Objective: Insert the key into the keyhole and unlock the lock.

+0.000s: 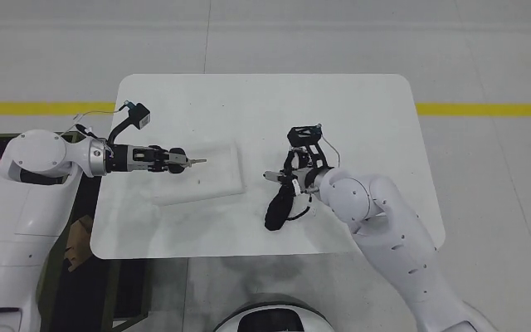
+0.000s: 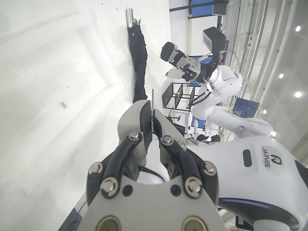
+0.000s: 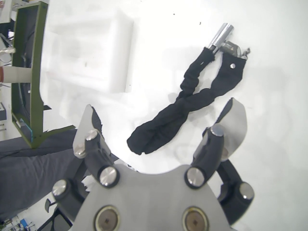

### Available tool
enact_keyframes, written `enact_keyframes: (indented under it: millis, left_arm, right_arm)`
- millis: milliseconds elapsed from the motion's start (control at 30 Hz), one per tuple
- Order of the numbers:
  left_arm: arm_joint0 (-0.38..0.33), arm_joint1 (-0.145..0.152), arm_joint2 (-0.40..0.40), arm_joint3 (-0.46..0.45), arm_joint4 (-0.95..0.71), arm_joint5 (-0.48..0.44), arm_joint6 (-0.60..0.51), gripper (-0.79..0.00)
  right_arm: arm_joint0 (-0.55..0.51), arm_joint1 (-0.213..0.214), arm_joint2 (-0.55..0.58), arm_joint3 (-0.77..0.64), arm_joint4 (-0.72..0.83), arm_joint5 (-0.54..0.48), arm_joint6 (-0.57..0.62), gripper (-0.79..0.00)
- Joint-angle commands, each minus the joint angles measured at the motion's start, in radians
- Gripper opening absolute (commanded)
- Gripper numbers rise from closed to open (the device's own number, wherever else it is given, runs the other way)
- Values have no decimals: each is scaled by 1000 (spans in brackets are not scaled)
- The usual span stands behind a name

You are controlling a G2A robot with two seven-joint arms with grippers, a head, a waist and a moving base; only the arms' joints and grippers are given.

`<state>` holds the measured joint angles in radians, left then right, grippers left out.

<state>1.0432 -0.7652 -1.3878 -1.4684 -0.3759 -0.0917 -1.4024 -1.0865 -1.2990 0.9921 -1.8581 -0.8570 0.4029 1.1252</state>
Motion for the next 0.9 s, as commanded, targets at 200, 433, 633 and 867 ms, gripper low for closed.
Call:
enact_keyframes:
  millis: [200, 433, 633, 867]
  left_arm:
    - [0, 0, 0, 0, 0, 0, 0, -785]
    - [0, 0, 0, 0, 0, 0, 0, -785]
    - [0, 0, 0, 0, 0, 0, 0, -785]
    - [0, 0, 0, 0, 0, 0, 0, -785]
  right_arm:
    - [193, -73, -145, 214, -131, 64, 71, -55]
    - [262, -133, -185, 374, -239, 96, 132, -413]
    - [261, -170, -152, 438, -290, 102, 153, -422]
    - [240, -207, -110, 466, -329, 72, 109, -446]
